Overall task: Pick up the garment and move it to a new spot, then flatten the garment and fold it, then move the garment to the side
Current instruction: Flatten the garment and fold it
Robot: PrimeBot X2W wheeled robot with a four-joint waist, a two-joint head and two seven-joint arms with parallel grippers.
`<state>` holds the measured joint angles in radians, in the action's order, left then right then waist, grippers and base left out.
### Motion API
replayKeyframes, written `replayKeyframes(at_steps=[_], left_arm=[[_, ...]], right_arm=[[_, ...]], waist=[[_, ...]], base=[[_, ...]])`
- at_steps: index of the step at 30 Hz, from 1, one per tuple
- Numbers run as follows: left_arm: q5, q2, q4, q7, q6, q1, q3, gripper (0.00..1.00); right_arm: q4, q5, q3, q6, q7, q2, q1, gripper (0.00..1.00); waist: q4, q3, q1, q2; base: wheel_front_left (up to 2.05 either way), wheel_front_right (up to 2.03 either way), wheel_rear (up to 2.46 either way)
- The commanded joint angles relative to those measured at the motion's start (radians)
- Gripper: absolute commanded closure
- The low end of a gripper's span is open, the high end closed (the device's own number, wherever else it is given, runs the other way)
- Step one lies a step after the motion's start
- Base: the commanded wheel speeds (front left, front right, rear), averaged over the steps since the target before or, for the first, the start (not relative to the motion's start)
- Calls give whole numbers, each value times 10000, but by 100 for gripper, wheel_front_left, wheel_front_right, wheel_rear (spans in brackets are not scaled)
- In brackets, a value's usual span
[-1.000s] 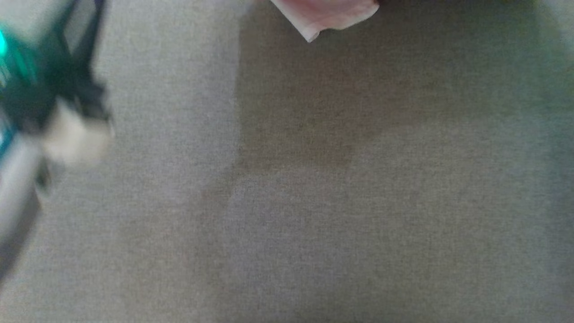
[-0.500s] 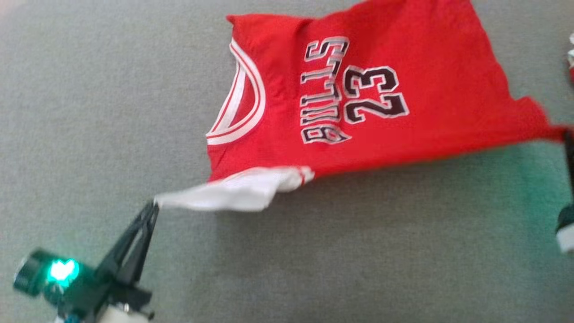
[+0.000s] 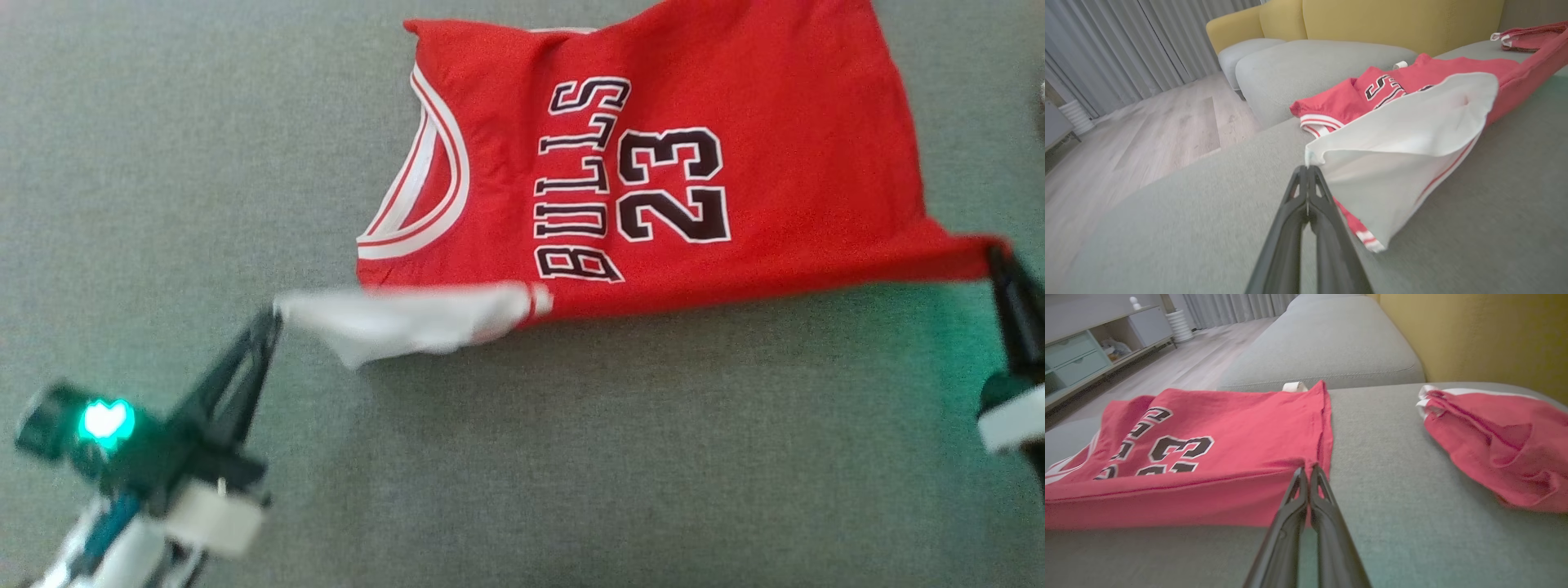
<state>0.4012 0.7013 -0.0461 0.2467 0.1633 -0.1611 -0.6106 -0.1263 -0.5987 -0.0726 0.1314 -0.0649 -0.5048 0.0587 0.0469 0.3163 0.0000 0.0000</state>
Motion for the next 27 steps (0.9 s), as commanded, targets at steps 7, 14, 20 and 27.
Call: replayKeyframes(at_steps=[7,14,20,27], left_arm=[[-982,62,985,-167,-893,-3031,112,100],[-1515,-432,2476,-209,-1664,-5127,-216,100],[-1164,-1190,3752,36,-1618,-5602,1,0],[-255,-2289,2969,145,-972,-4044,1157,0]], right_arm=[[-646,627,18,-7,17,-103,1643,100],[-1382,893,-413,-7,-160,-47,3004,100],[-2294,1157,-586,-7,-689,273,3793,0],[-2855,1145,-496,-7,-1450,567,3722,0]], waist=[[84,714,0,0],[27,1328,0,0],[-4,1480,0,0],[18,1203,0,0]], base=[[0,0,0],[0,0,0],[0,0,0],[0,0,0]])
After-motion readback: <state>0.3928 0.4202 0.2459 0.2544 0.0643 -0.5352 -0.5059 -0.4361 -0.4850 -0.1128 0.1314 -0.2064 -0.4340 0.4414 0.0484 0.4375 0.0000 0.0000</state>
